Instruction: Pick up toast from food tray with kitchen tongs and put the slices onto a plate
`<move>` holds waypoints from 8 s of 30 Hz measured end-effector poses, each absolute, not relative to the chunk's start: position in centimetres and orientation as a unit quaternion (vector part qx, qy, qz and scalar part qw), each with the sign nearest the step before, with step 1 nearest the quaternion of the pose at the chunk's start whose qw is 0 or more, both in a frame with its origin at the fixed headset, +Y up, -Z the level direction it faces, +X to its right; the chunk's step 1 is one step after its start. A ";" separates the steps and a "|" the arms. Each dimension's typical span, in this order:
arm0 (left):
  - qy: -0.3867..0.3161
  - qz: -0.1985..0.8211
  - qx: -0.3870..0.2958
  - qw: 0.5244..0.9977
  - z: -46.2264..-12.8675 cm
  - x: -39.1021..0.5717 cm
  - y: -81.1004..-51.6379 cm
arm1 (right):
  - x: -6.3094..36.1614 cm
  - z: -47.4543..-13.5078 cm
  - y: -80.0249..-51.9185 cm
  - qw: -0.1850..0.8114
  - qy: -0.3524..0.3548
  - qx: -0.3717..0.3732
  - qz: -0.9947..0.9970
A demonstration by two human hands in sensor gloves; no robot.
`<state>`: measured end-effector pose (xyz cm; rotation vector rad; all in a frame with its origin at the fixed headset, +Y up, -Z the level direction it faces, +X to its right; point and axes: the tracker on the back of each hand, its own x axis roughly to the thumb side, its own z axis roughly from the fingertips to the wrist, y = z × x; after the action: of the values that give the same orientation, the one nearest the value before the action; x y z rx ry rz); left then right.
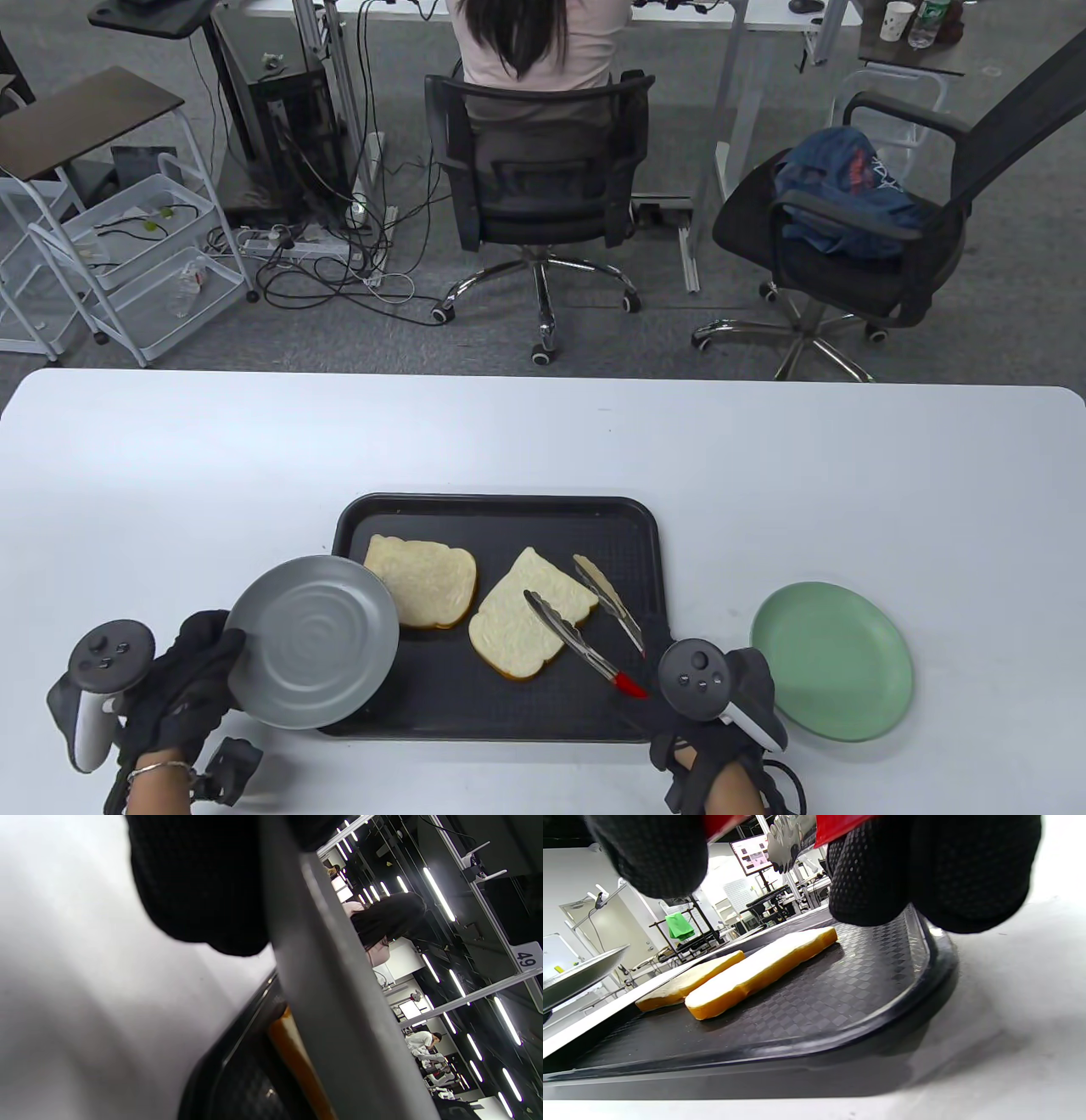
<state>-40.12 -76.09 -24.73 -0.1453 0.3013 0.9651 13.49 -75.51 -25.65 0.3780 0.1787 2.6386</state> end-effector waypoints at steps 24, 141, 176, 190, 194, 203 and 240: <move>0.152 0.497 -0.054 0.853 -24.6 -41.1 -76.2 | 17.6 -28.4 -72.9 0.401 0.208 0.060 0.890; 0.158 0.545 -0.021 0.823 -24.0 -42.5 -75.9 | 7.6 -32.9 -75.0 0.320 0.328 0.045 0.888; 0.149 0.538 -0.034 0.829 -24.2 -42.1 -76.4 | 8.4 -32.6 -72.6 0.417 0.297 0.084 0.855; 0.141 0.540 -0.052 0.829 -24.5 -41.5 -76.9 | 3.0 -29.8 -65.5 0.427 0.276 0.177 0.843; 0.145 0.541 -0.054 0.827 -24.5 -41.6 -77.1 | -0.3 -29.8 -66.5 0.412 0.298 0.196 0.839; 0.139 0.548 -0.055 0.823 -24.6 -41.6 -77.1 | -3.9 -29.7 -70.0 0.384 0.344 0.196 0.834; 0.161 0.547 -0.069 0.819 -24.8 -41.6 -77.5 | 20.2 -29.2 -68.3 0.362 0.058 -0.042 0.930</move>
<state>-41.63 -77.50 -24.79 -0.1474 0.3437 1.1646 20.18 -68.32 -29.18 -0.1093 0.1501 2.3946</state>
